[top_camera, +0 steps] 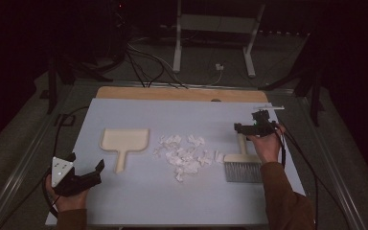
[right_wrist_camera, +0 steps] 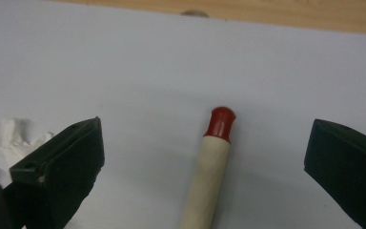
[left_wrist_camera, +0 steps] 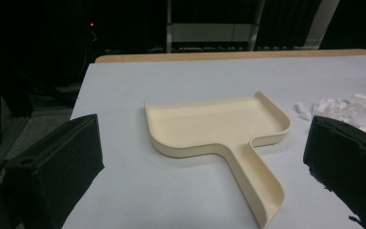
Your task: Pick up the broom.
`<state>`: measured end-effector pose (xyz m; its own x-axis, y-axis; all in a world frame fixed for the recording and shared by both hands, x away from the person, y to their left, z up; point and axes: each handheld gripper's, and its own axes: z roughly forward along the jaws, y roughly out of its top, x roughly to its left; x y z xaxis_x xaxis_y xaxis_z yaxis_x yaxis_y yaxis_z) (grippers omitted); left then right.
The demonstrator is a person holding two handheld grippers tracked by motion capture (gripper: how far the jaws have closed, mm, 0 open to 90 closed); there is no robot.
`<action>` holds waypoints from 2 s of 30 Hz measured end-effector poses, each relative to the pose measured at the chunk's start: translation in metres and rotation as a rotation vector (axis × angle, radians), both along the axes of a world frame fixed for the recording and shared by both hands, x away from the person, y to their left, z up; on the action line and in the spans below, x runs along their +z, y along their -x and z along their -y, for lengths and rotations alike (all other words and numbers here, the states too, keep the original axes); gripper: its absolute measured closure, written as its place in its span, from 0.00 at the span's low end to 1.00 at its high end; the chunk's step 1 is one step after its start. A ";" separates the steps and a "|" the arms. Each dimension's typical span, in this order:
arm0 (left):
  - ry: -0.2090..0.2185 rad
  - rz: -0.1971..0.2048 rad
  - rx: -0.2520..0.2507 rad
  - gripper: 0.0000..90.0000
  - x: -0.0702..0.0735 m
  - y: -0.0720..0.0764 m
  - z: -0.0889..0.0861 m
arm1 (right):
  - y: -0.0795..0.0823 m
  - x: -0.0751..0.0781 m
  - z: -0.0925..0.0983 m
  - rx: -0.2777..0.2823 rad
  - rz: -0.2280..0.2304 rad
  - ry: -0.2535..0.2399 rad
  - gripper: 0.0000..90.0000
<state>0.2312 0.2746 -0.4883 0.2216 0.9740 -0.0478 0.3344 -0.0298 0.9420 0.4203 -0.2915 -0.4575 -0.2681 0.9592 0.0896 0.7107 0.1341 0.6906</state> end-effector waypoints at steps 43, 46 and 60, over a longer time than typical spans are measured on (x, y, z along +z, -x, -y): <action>0.012 -0.014 0.010 0.00 -0.001 0.000 -0.004 | -0.016 -0.041 -0.025 -0.139 -0.331 0.169 0.78; 0.014 -0.016 0.012 0.00 -0.002 0.000 -0.003 | -0.014 -0.040 -0.023 -0.131 -0.321 0.167 0.78; 0.037 -0.029 -0.007 0.00 0.000 -0.001 0.004 | 0.012 -0.008 -0.017 -0.059 -0.158 0.050 0.78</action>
<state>0.2317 0.2706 -0.4885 0.2263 0.9699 -0.0902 0.3619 0.0022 0.9322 0.4079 -0.2749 -0.4654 -0.1978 0.9771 0.0781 0.8174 0.1204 0.5634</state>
